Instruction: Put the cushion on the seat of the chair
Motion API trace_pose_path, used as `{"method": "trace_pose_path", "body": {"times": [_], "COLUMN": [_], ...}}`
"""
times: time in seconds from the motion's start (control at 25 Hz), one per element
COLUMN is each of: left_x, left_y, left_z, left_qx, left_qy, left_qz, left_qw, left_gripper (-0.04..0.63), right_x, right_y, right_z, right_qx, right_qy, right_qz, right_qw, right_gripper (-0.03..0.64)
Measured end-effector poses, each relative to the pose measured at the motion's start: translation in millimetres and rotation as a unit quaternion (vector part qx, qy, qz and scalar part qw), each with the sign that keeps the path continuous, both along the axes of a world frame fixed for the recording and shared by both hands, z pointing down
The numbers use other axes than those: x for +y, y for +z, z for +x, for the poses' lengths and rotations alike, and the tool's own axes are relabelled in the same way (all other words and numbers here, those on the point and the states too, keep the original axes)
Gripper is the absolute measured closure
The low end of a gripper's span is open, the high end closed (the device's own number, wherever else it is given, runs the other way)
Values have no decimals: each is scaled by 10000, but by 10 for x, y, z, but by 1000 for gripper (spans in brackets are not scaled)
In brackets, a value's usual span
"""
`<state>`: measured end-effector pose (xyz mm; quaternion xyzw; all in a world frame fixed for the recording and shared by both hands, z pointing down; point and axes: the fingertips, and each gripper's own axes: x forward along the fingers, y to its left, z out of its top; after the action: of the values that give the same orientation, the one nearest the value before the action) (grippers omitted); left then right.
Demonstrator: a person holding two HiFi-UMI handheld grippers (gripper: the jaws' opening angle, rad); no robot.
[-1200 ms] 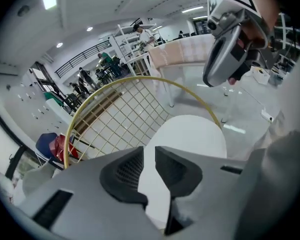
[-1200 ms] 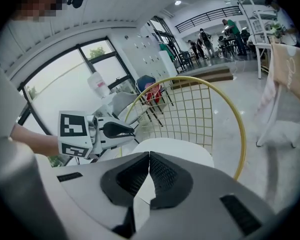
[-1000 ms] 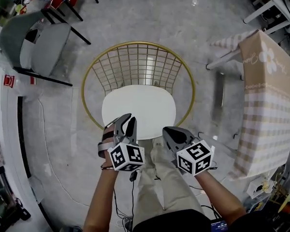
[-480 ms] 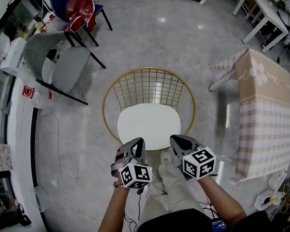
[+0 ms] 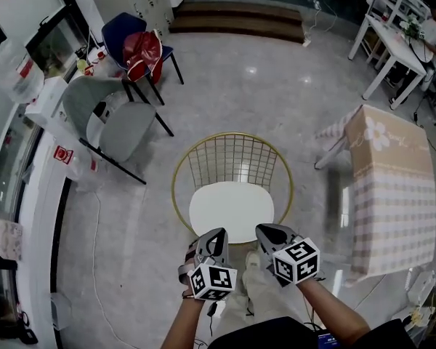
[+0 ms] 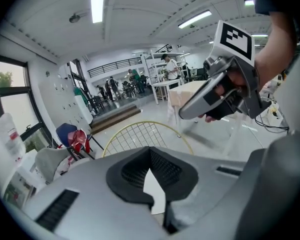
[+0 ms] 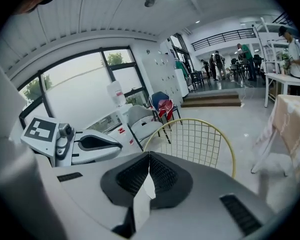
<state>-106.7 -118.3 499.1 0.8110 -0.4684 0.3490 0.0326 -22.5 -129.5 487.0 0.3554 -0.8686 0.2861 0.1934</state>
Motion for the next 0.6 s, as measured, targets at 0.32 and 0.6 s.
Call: {"method": "trace_pose_path", "body": {"times": [0.32,0.6], "left_x": [319,581], "left_y": [-426,-791], "left_z": [-52,-122], "left_qx": [429,822], "left_qy": [-94,-198], "left_qz": [90,330], "left_qw": [9990,9959], "left_gripper": [591,591], "right_x": [115,279], "right_y": [-481,-857], "right_z": [27,-47], "right_qx": [-10,86], "right_qy": [-47,-70], "right_qz": [377,858], "right_qw": [9993,9963], "right_gripper": [598,598]}}
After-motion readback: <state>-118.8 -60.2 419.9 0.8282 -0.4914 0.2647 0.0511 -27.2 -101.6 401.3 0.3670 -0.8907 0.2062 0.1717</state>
